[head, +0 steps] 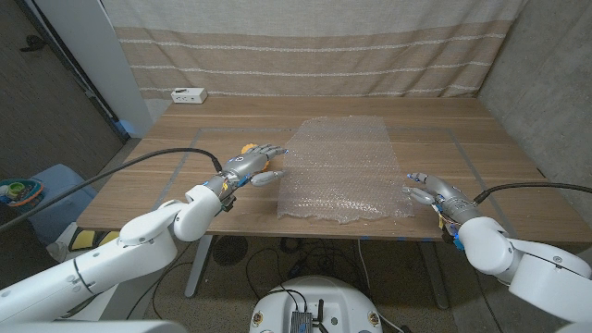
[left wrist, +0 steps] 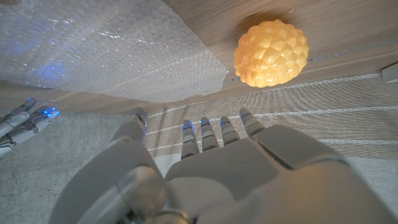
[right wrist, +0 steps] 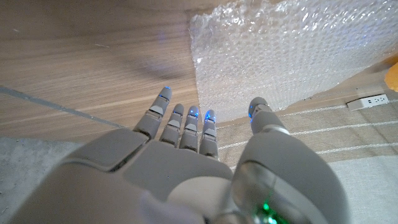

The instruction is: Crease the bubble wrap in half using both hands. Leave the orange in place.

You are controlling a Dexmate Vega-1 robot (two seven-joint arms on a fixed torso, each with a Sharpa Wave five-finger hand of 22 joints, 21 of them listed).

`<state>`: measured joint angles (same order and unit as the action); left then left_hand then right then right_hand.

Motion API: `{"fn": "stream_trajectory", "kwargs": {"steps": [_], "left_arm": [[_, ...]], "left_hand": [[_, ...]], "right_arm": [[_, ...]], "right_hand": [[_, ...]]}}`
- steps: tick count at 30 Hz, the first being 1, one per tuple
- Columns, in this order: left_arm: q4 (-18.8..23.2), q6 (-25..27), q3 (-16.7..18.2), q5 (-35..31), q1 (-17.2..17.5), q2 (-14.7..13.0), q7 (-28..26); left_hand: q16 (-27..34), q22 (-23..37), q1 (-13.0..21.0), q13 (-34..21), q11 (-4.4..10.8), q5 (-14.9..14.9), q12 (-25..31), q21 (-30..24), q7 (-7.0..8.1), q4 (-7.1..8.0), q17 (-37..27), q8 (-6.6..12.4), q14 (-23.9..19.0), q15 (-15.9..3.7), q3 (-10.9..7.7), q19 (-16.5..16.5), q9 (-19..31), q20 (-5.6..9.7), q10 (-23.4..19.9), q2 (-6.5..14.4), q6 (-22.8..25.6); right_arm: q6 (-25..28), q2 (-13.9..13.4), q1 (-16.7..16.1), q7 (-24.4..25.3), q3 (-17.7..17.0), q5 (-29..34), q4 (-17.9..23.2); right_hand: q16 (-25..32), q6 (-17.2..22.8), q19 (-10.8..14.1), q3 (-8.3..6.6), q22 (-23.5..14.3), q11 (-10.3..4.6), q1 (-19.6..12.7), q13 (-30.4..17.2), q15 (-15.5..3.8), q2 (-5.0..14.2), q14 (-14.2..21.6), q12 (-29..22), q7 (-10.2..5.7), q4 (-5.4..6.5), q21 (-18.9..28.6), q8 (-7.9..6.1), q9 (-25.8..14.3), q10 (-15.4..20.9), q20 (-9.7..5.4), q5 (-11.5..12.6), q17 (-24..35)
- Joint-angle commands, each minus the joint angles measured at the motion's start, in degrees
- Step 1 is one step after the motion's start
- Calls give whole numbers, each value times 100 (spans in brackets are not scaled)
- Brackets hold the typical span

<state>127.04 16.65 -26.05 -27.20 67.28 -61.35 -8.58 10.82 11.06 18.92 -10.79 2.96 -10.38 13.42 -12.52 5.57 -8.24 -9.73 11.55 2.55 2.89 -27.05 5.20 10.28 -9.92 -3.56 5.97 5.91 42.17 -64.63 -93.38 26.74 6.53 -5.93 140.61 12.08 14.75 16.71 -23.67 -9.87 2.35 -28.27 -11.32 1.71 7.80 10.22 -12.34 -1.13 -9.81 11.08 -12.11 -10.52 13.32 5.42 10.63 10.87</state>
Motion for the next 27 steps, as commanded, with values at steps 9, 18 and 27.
{"fn": "stream_trajectory", "kwargs": {"steps": [9, 18, 27], "left_arm": [[86, 285, -266, -1168, -22, -25, 404], [-32, 391, -462, -1654, -162, 127, 673], [-48, 519, -629, -1884, -396, 266, 1334]], "left_hand": [[65, 4, 80, -27, 57, 5, 35, -29, 46, -87, -22, 50, -219, -41, -8, -59, 16, -48, -139, -95, 161], [43, 0, 122, -27, 75, 7, 23, -25, 43, -102, -23, 37, -210, -49, -19, -64, 18, -56, -139, -102, 167], [-33, -2, 183, -27, 39, 26, -25, 15, 53, -110, -24, 19, -55, -22, -26, 17, 20, -50, -76, -121, 193]], "right_arm": [[2097, -278, 763, 97, 1294, 725, 659], [2949, -453, 1788, -58, 2560, 1093, 785], [3483, -552, 2826, -329, 3800, 1543, 803]], "right_hand": [[-21, 53, 69, -59, -20, -96, -194, -22, -149, -37, -23, 17, -13, -34, 49, -18, -31, 26, -28, 34, -7], [-34, 78, 122, -122, -19, -178, -354, -22, -235, -9, -42, 49, -46, -52, 63, -9, -35, -13, -99, 14, -8], [-39, 96, 215, -238, -17, -223, -682, -20, -334, -47, -11, 72, -107, -108, 81, -4, -37, -34, -145, 15, -21]]}}
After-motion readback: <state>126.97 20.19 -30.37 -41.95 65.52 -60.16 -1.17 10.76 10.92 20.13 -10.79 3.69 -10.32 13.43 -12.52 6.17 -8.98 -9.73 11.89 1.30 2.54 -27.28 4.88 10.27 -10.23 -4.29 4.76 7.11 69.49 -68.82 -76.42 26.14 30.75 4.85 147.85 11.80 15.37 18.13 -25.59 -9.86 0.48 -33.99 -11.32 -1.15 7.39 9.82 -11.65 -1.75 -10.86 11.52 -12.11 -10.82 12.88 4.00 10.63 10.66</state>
